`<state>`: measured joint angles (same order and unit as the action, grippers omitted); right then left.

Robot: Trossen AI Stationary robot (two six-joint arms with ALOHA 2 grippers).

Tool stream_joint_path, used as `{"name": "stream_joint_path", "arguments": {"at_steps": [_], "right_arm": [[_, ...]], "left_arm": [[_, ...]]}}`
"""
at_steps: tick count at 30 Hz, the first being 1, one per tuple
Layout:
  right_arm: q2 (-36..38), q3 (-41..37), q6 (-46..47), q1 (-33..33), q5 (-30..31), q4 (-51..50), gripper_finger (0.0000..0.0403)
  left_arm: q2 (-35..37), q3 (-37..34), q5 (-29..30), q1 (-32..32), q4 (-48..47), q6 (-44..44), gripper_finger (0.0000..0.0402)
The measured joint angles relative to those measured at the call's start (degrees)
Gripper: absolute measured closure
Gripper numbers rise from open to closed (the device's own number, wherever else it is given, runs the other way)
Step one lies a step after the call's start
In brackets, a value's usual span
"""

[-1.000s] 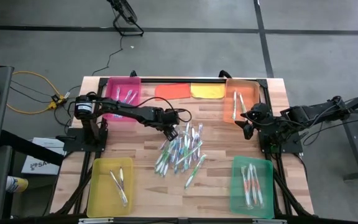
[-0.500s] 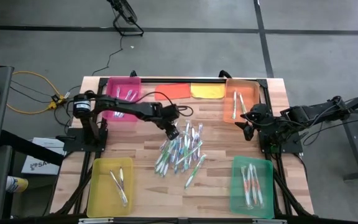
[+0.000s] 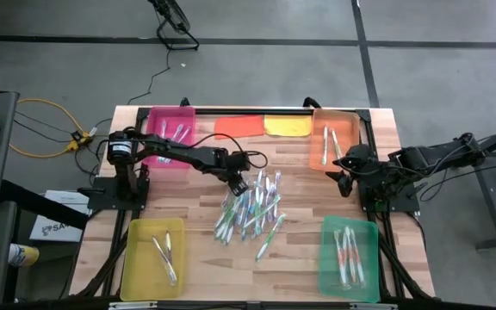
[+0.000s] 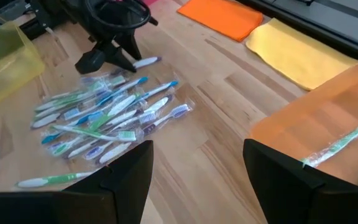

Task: Pick & Place Toothbrushes
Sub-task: Put the purple toothbrush into the yellow bin

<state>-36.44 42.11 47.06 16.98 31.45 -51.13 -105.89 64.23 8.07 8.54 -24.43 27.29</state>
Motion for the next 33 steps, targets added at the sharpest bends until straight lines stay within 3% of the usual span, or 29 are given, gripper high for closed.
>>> {"name": "stream_joint_path", "arguments": {"at_steps": [8,14,23,27,33], "right_arm": [[0.00,0.00,-0.42,0.01,-0.53,0.00,0.0160],[-0.01,0.00,-1.12,0.01,-1.70,0.00,0.0160],[0.00,0.00,-2.37,0.00,-2.29,-0.13,0.0160],[0.02,0.00,-3.73,-0.01,-2.31,-0.22,0.0160],[0.00,0.00,-6.79,-0.01,-2.88,-0.53,0.0160]], "left_arm": [[0.00,0.00,0.13,0.09,-1.02,0.17,0.0386],[3.11,1.92,-4.44,0.84,-7.36,0.08,0.0383],[11.02,13.41,-1.48,-5.47,-33.53,0.15,0.0388],[13.34,15.01,-1.59,-10.32,-39.29,-5.20,0.0388],[15.17,14.93,-7.20,-19.50,-43.44,-20.12,0.0389]]}}
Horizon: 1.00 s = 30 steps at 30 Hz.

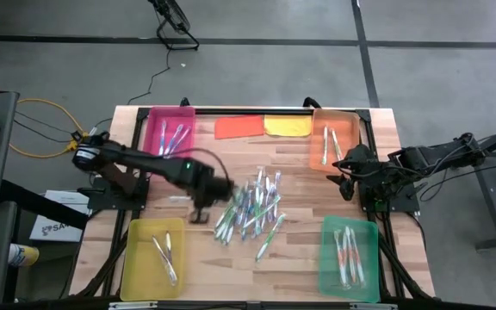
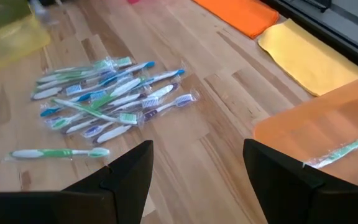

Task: Pick & Place Toothbrushes
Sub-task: Put the purple toothbrush into the yellow bin

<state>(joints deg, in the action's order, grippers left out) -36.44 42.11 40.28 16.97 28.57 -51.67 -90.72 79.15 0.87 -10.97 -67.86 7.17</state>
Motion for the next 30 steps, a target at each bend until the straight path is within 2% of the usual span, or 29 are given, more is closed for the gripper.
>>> {"name": "stream_joint_path", "arguments": {"at_steps": [5,10,16,22,30], "right_arm": [[0.02,0.00,-1.56,0.02,-0.04,-0.15,0.0160],[0.00,0.00,-1.56,0.01,-0.04,-0.58,0.0160],[0.00,0.00,-1.56,0.02,-0.04,-0.56,0.0160],[0.00,0.00,-1.56,0.00,-0.04,-0.56,0.0160],[0.00,0.00,-0.92,0.02,-0.17,-0.52,0.0160]], "left_arm": [[-0.32,-0.07,-5.36,-8.05,-4.79,-13.99,0.0388],[-0.33,-0.11,-8.05,-15.70,-7.16,-21.46,0.0388],[-0.33,-0.27,-11.59,-24.29,-7.25,-26.67,0.0388],[-0.31,-4.32,-16.41,-31.15,-4.25,-28.88,0.0388],[-0.31,-11.71,-20.31,-34.55,3.04,-32.11,0.0379]]}}
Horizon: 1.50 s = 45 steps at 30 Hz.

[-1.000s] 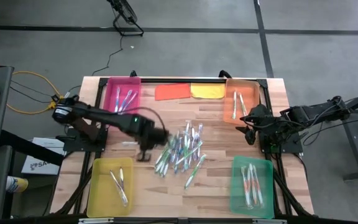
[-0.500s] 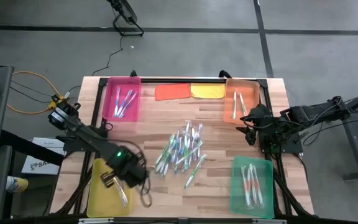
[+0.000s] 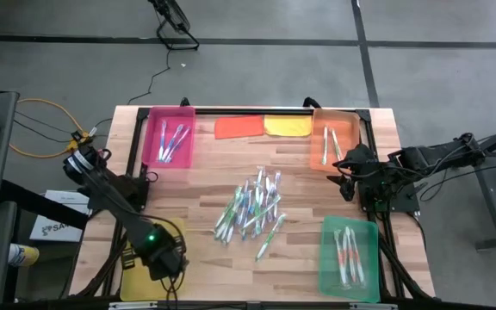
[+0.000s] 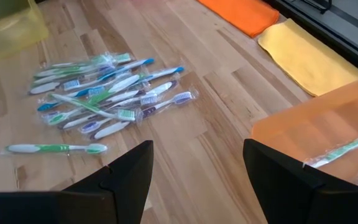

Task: Pick & Place Toothbrushes
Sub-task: Put the purple toothbrush into the yellow bin, then put the green toothbrush into the orange bin

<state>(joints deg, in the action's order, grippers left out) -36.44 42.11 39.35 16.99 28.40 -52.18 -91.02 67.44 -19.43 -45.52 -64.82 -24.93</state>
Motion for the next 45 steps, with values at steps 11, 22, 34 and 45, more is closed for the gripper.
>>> {"name": "stream_joint_path", "arguments": {"at_steps": [11,22,34,45], "right_arm": [[0.01,0.00,0.04,0.00,-0.07,0.00,0.0160],[-0.01,0.00,0.50,0.00,-0.08,0.04,0.0160],[-0.01,0.00,1.38,0.00,-0.13,0.04,0.0160],[-0.01,0.00,1.38,0.00,-0.31,0.04,0.0160]], "left_arm": [[-0.02,-4.46,1.79,0.11,4.14,-0.38,0.0262],[-0.04,2.79,17.17,5.73,-0.39,22.34,0.0230],[-0.04,-0.07,32.39,24.47,15.92,50.86,0.0230],[-0.14,-3.32,32.55,36.64,37.73,49.72,0.0229]]}}
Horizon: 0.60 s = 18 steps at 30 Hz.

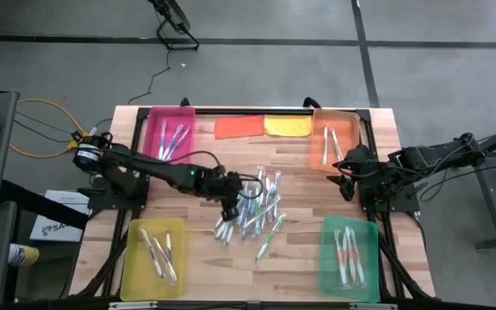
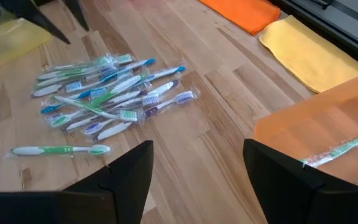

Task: Pick & Place Toothbrushes
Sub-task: Put the green toothbrush into the orange bin

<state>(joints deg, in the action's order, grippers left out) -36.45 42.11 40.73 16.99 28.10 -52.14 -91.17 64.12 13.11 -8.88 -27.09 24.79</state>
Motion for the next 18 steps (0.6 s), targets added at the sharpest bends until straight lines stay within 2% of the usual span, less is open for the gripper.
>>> {"name": "stream_joint_path", "arguments": {"at_steps": [4,7,18], "right_arm": [[0.02,0.00,0.00,-0.01,0.01,-0.01,0.0160],[0.00,0.00,0.00,-0.02,0.02,-0.11,0.0160],[0.00,0.02,0.02,0.00,0.02,-0.50,0.0160]], "left_arm": [[-1.08,-0.15,0.16,1.07,2.39,-3.41,0.0229],[-3.55,0.11,0.14,1.02,5.30,-3.53,0.0229],[-8.93,0.00,-0.25,0.59,6.63,-1.98,0.0229]]}}
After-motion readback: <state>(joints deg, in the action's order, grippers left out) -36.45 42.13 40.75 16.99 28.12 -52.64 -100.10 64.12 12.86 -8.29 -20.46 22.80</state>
